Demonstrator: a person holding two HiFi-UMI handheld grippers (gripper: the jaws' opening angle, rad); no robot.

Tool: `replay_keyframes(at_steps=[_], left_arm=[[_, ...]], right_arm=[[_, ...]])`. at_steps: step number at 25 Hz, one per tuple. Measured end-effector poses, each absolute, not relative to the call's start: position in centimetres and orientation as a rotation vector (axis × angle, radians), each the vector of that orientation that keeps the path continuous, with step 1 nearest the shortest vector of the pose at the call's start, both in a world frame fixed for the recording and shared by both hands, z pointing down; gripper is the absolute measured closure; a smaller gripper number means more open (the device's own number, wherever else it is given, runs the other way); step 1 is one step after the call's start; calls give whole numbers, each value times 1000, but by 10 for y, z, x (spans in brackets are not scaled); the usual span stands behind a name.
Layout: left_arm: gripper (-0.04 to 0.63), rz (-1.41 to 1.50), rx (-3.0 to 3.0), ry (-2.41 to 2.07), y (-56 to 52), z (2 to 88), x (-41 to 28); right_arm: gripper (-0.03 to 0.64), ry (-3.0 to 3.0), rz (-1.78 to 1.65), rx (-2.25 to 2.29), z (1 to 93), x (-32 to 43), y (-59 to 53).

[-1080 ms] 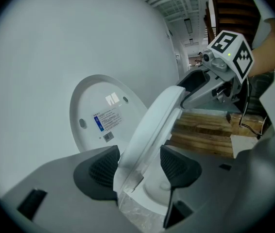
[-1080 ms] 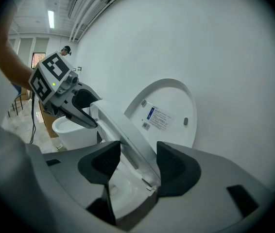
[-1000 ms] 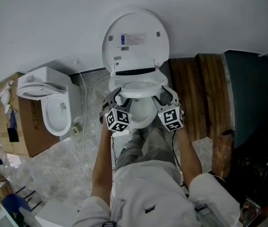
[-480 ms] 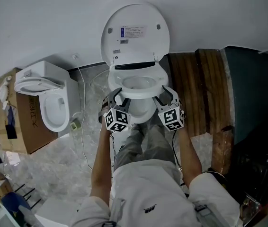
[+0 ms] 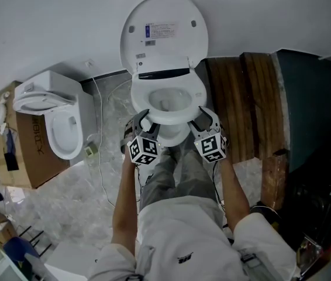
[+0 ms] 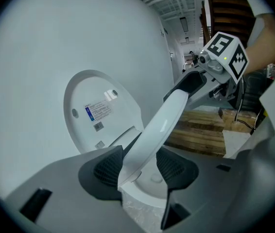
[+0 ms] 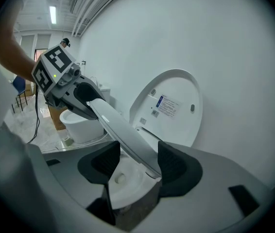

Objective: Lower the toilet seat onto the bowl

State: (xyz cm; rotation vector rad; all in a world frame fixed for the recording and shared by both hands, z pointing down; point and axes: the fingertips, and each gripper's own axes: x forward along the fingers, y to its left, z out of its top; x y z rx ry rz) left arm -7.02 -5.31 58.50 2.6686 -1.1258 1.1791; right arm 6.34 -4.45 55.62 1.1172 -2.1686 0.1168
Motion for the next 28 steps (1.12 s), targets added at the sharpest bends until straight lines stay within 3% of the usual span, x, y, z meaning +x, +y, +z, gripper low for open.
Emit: replay_keyframes(at_steps=[28], left_arm=[[322, 1216, 2674, -988, 4, 649, -70]], right_arm=[[368, -2102, 85, 1041, 623, 63, 15]])
